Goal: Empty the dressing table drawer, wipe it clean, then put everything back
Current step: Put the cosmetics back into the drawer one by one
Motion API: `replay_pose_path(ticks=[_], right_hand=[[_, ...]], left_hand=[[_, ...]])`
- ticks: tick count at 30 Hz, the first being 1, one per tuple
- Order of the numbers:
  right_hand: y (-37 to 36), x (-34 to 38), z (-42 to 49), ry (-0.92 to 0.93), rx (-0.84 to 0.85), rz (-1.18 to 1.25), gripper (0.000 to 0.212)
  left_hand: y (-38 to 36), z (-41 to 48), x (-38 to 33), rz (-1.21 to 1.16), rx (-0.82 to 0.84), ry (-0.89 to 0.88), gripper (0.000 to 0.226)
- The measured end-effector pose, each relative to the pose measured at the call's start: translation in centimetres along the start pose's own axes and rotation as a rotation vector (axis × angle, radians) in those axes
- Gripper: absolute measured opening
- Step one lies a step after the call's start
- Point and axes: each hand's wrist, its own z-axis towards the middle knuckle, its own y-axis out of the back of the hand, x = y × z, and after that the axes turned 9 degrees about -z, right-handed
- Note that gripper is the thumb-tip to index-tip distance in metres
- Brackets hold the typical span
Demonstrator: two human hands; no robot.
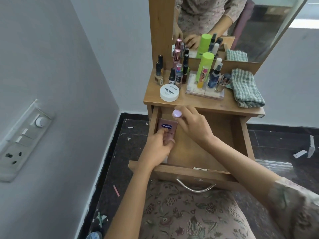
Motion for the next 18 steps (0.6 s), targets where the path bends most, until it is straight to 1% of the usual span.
replay_pose_path(ticks=[2, 6, 8, 12, 15, 18], right_hand=[[-1.1, 0.1, 0.2, 0.019, -0.008, -0.013, 0.025], [-2.5, 0.8, 0.0, -0.076, -0.06, 0.048, 0.027], [-2.8, 1.0, -0.1, -0.075, -0.067, 0.059, 0.029], [-2.7, 0.4, -0.5, -0.113, -0.068, 0.065, 0.026], [-2.5, -0.4, -0.8, -0.104, -0.06, 0.039, 0.024], [-2.7, -0.5, -0.7, -0.17, -0.034, 0.129, 0.023]], left_hand=[[0.0, 0.0, -0.1, 0.009, 0.014, 0.002, 0.041], [0.2, 0.0, -0.3, -0.039, 0.008, 0.039, 0.043], [0.2, 0.0, -0.3, -0.044, 0.012, 0.047, 0.043], [0.1, 0.0, -0.1, -0.031, 0.029, 0.048, 0.041], [0.1, 0.0, 0.0, -0.025, 0.04, 0.041, 0.04], [0.1, 0.1, 0.0, -0.022, 0.042, 0.047, 0.041]])
